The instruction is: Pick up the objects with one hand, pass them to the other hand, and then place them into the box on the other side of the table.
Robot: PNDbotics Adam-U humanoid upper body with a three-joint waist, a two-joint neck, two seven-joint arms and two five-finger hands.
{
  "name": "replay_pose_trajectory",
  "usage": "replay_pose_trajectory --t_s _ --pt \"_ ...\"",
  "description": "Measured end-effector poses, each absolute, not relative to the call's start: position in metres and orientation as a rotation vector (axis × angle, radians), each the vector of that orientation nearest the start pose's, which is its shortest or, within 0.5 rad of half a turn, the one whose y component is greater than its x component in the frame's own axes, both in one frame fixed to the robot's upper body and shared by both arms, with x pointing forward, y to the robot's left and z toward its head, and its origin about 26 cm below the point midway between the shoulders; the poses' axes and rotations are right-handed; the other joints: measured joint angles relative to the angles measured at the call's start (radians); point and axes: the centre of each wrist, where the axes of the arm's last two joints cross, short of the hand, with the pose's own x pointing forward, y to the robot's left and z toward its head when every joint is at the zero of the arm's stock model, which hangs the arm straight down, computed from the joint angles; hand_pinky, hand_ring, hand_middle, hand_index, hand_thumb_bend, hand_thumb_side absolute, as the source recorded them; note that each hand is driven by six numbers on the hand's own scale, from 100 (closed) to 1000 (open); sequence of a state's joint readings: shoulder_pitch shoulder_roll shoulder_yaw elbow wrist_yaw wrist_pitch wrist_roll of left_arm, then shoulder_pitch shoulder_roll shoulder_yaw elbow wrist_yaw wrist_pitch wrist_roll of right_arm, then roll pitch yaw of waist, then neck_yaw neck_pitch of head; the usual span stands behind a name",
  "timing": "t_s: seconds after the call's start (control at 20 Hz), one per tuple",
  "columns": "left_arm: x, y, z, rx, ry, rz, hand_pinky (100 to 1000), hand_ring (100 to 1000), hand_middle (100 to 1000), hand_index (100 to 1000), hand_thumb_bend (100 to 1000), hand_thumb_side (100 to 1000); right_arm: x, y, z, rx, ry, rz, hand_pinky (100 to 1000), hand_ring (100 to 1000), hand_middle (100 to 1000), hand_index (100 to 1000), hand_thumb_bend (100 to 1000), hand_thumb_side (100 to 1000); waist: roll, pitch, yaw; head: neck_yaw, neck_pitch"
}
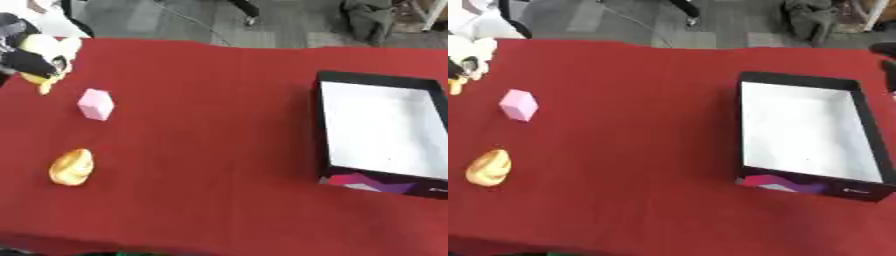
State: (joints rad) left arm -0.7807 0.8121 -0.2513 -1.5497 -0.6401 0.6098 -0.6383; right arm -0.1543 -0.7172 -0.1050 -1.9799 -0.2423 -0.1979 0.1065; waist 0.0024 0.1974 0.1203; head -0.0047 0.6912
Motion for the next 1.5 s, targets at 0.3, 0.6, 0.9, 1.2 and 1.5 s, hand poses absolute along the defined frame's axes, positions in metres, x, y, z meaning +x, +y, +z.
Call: replay_pose_trajectory --t_s 0.3,0.6,0.9,1.2,1.5 --pt "0.375 0.27 0.292 0.856 -1.214 -1.064 674 538 476 592 100 459 0.285 -0.34 0.236 -0.264 -2.325 0.928 960 1000 820 1000 100 100 -0.005 0.0 -0.004 -0.035 -0.003" --pt "0.372 0.243 0.277 0.734 -1.276 -1.11 668 528 469 589 100 465 0.291 -0.325 0.249 -0.295 -2.399 1.158 944 1000 841 982 100 100 -0.011 0.0 -0.01 -0.057 -0.008" --pt "0.361 0.221 0.27 0.675 -1.391 -1.158 663 519 466 591 100 466 0.296 -0.307 0.258 -0.275 -2.448 1.346 936 1000 858 963 100 100 -0.011 0.0 -0.011 -0.087 -0.008" --pt "0.351 0.205 0.261 0.68 -1.52 -1.221 655 516 468 593 100 463 0.3 -0.29 0.262 -0.223 -2.471 1.451 939 1000 860 974 100 100 -0.01 0.0 -0.015 -0.112 -0.008" --pt "0.347 0.192 0.249 0.705 -1.619 -1.241 650 509 463 590 100 465 0.304 -0.274 0.264 -0.166 -2.468 1.498 939 1000 860 973 100 100 -0.01 0.0 -0.021 -0.123 -0.008"
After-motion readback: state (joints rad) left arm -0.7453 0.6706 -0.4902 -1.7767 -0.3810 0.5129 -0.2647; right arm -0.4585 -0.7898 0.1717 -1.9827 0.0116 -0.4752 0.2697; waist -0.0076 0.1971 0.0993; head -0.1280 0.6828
